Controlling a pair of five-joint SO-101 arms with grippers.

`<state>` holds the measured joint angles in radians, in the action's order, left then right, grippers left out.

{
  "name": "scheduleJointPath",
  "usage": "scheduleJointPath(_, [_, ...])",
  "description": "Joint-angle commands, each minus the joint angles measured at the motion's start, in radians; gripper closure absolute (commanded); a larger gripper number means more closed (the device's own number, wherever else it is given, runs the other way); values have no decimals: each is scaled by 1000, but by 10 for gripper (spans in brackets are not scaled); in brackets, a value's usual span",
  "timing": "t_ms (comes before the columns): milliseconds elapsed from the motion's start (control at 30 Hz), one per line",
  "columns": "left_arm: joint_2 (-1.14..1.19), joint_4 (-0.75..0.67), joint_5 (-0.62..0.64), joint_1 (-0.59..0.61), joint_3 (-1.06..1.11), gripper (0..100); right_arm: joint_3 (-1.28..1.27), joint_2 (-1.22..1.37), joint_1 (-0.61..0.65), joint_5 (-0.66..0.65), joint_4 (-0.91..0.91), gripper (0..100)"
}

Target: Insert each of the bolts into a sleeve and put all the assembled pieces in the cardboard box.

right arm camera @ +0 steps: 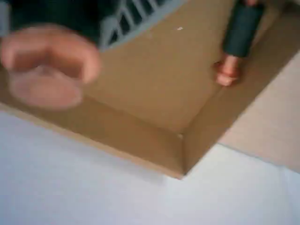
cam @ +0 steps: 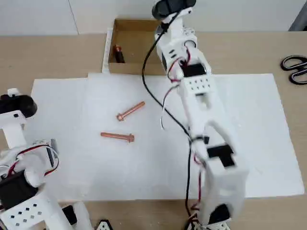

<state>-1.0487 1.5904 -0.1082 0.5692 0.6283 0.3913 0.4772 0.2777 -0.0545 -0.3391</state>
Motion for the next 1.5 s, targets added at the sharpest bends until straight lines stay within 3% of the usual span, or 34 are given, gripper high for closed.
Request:
scheduleJointPath(0, [-9, 5, -2, 6, -10, 825, 288, 159, -5, -3, 35, 995])
scheduleJointPath(233, [-9, 5, -2, 6, -8, 825, 600, 475, 8, -3, 35, 995])
scheduleJointPath(600, [-9, 3, -2, 5, -7, 825, 847, 768, 16, -6, 31, 987])
scheduleJointPath(867, [-9, 3, -2, 5, -5, 825, 921, 846, 30, -9, 22, 786])
scheduleJointPath(1067, [-9, 3, -2, 5, -5, 825, 996, 846, 35, -11, 13, 775])
scheduleJointPath(1267, [-9, 3, -2, 5, -5, 825, 1293, 846, 30, -11, -246, 775])
scheduleJointPath(1467, [-9, 3, -2, 5, -5, 825, 1293, 727, -4, -11, -426, 775])
